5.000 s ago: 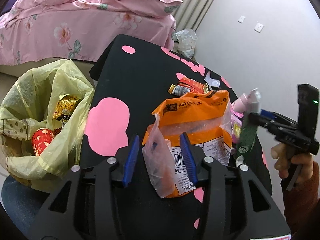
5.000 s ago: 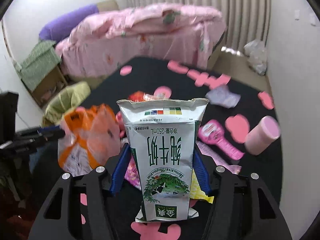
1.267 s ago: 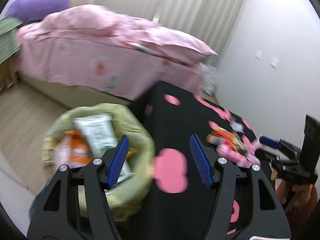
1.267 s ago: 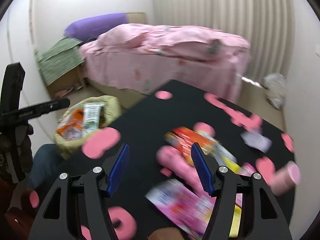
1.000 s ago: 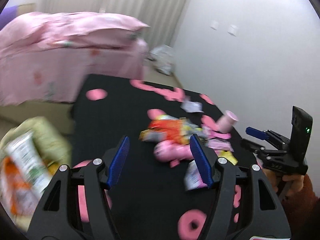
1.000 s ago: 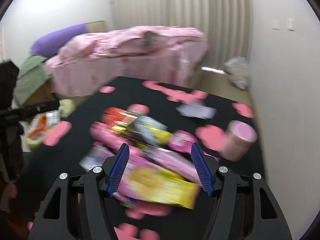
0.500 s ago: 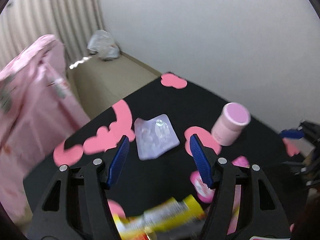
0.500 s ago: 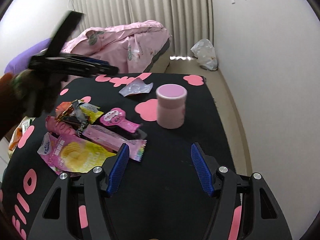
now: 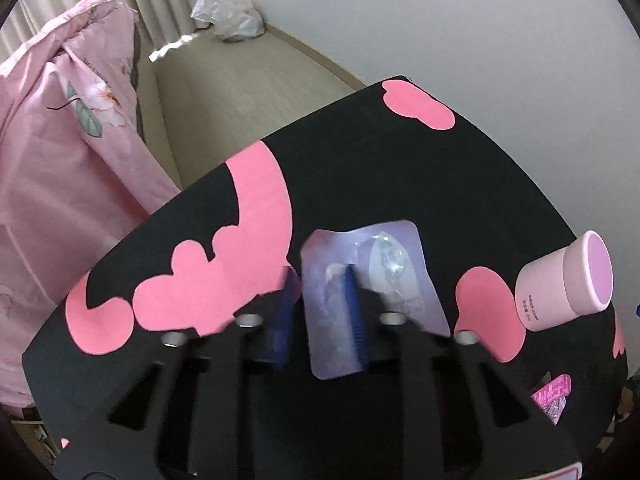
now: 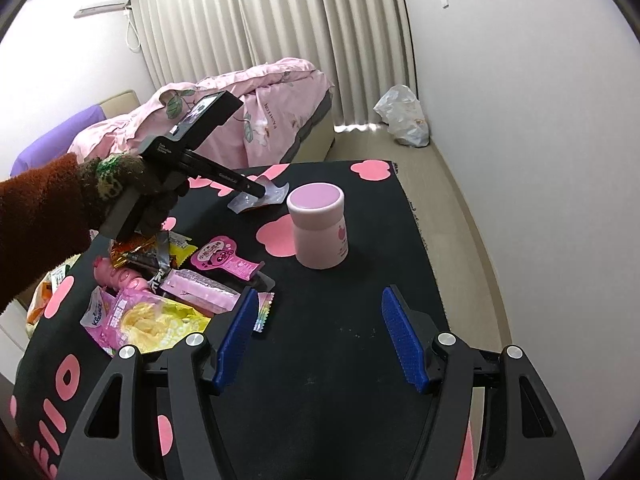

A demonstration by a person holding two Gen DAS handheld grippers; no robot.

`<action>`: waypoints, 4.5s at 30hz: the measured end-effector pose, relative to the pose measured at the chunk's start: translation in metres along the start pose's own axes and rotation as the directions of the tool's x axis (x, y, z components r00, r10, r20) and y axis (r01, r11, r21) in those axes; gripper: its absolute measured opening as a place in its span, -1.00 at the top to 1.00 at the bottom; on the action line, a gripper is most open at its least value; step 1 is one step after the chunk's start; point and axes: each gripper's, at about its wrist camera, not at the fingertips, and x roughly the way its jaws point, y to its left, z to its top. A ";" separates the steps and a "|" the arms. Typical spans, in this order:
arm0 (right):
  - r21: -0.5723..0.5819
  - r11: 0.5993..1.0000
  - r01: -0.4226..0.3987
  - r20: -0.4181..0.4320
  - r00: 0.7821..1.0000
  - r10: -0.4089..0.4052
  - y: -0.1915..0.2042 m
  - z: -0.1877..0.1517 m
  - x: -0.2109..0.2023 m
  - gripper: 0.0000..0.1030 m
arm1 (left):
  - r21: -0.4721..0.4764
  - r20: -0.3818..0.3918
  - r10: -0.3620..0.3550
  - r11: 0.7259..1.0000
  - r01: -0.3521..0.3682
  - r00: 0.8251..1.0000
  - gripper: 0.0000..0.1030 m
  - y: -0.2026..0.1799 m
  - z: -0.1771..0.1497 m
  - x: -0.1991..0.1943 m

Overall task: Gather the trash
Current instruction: 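Return both tools to the table and grasp the clear plastic wrapper with the left tool, then grasp the pink stick wrapper with the right tool while the left tool holds the clear wrapper, then carry the clear wrapper and pink stick wrapper to the trash bag and release both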

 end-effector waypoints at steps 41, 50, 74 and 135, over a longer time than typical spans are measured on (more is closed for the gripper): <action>-0.134 0.964 -0.230 -0.191 0.960 0.203 0.109 -0.042 0.017 -0.17 | -0.573 0.444 0.037 0.780 0.251 0.895 0.98 0.001 -0.360 -0.188; -0.184 0.970 -0.157 -0.155 0.979 0.129 0.114 -0.052 0.005 -0.17 | -0.479 0.426 0.018 0.853 0.208 0.905 0.64 -0.022 -0.350 -0.187; -0.220 0.971 -0.092 -0.186 0.981 0.051 0.078 0.021 0.063 -0.02 | -0.573 0.344 -0.027 0.786 0.232 0.939 0.26 -0.005 -0.350 -0.172; -0.356 0.687 -0.634 -0.360 0.771 0.525 0.437 0.031 0.096 0.66 | -0.846 0.192 0.498 0.520 -0.114 0.845 0.97 0.148 -0.492 -0.270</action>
